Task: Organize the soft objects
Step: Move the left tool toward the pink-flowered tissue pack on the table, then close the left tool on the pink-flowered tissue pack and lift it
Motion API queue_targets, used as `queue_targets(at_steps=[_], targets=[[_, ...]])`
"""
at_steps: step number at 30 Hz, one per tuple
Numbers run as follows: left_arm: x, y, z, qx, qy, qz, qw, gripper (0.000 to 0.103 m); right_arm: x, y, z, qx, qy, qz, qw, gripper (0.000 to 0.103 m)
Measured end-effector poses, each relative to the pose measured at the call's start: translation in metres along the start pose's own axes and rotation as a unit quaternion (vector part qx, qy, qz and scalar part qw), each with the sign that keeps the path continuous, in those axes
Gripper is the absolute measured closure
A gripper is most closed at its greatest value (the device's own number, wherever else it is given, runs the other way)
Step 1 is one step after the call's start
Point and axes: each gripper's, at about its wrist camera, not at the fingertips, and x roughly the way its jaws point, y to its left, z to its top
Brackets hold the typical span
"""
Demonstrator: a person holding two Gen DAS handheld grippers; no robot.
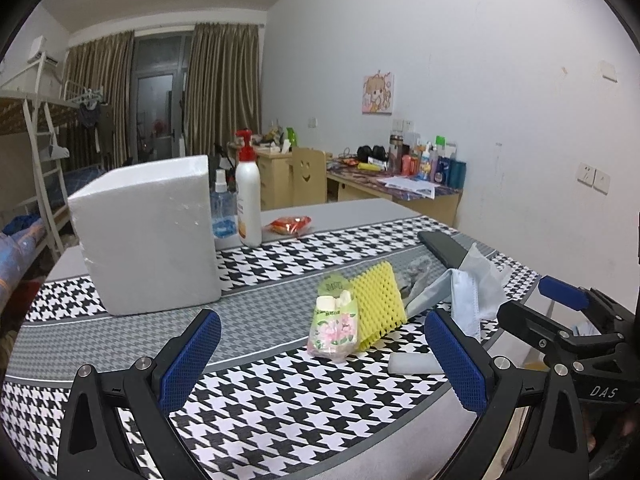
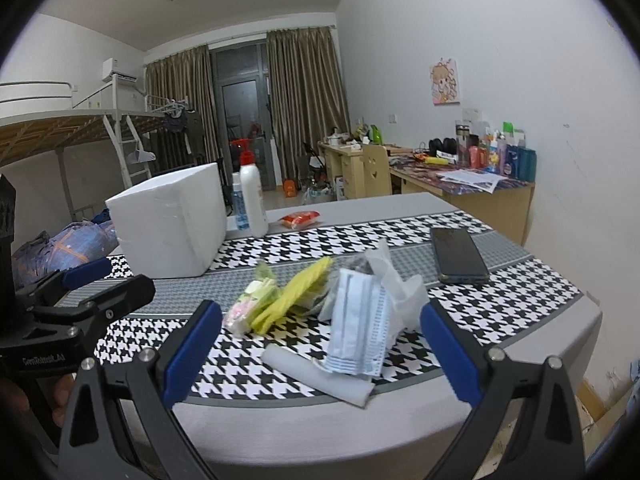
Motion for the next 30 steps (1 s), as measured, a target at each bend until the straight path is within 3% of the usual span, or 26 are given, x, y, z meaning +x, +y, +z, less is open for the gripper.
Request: queue_targets(at_steps=[30], targets=[[0.076, -0.003, 0.000, 0.019, 0.095, 0.022, 0.9951, 0.001, 0.043, -0.034, -0.006, 0.017, 0.055, -0.026, 0.998, 0.002]])
